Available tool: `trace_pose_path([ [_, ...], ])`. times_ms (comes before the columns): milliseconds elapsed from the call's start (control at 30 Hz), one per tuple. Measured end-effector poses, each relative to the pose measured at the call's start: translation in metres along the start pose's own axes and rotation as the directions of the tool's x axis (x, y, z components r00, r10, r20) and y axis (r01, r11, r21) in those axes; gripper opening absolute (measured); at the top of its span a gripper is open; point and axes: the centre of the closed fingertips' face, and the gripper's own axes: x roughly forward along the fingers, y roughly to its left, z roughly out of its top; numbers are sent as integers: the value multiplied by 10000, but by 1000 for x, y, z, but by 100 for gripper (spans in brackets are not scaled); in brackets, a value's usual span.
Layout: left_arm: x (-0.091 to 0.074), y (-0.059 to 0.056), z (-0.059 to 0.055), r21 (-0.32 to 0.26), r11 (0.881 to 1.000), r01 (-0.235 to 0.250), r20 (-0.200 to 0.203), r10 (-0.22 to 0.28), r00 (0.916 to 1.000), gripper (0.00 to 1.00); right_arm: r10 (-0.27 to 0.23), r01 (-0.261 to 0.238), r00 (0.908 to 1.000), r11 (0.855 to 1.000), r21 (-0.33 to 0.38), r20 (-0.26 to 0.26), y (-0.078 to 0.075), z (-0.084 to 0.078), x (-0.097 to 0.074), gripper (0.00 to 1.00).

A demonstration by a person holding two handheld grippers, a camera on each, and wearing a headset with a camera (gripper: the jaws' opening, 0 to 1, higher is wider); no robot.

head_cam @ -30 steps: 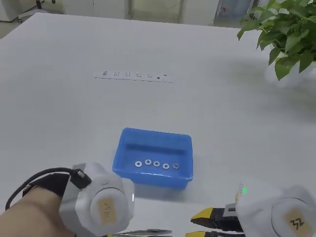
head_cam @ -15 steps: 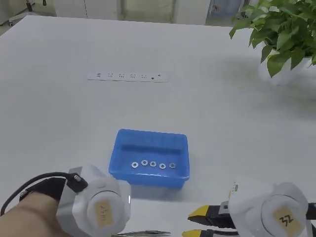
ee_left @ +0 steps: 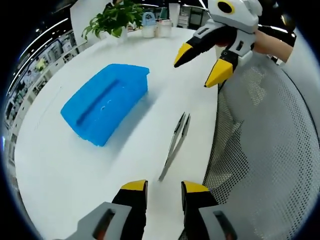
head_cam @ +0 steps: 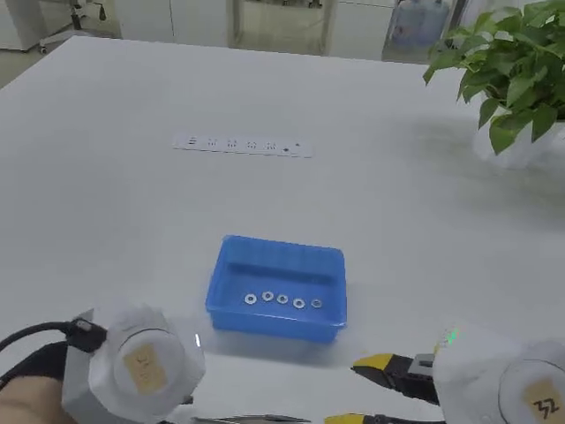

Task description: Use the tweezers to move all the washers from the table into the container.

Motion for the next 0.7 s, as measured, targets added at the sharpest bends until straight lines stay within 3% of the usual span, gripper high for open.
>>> trace_pose_path([
  [133,-20,7,-11,-768,9933,-866,351,895,9954,32,-558,546,9977,9981,299,389,-10,7,-4,61],
  [233,-37,11,-14,-1494,9789,-1396,832,1531,9847,43,-890,856,9931,9952,464,764,-17,13,-10,68],
  [300,-50,13,-12,-1981,9642,-1765,1255,2035,9710,49,-1090,989,9865,9914,855,1226,-21,20,-16,71],
  [367,-64,17,-7,-2482,9439,-2180,1700,2640,9494,52,-1296,1069,9770,9848,1373,1692,-26,26,-24,74],
  [433,-75,18,-2,-2878,9277,-2377,2131,3040,9285,56,-1543,1148,9613,9775,1772,2284,-31,35,-33,78],
  [467,-84,20,4,-3193,9143,-2494,2547,3363,9067,57,-1797,1240,9472,9691,2133,2657,-36,40,-41,81],
  [500,-94,22,12,-3508,8976,-2669,3044,3788,8740,60,-2051,1350,9294,9627,2346,3069,-41,47,-50,83],
  [567,-107,25,22,-3968,8745,-2789,3662,4294,8255,63,-2470,1639,9047,9539,2516,3472,-48,53,-64,87],
  [600,-117,27,28,-4274,8565,-2895,4047,4675,7859,65,-2745,1863,8881,9482,2573,3687,-53,55,-73,88],
  [633,-124,30,31,-4574,8377,-2984,4265,5011,7530,67,-2900,1999,8791,9447,2599,3783,-56,56,-79,89],
  [667,-132,32,36,-4947,8173,-2956,4580,5342,7106,71,-3157,2258,8703,9379,2635,3780,-61,55,-85,91],
  [700,-137,32,39,-5111,8098,-2880,4771,5460,6886,74,-3317,2432,8639,9337,2627,3791,-64,54,-90,93],
])
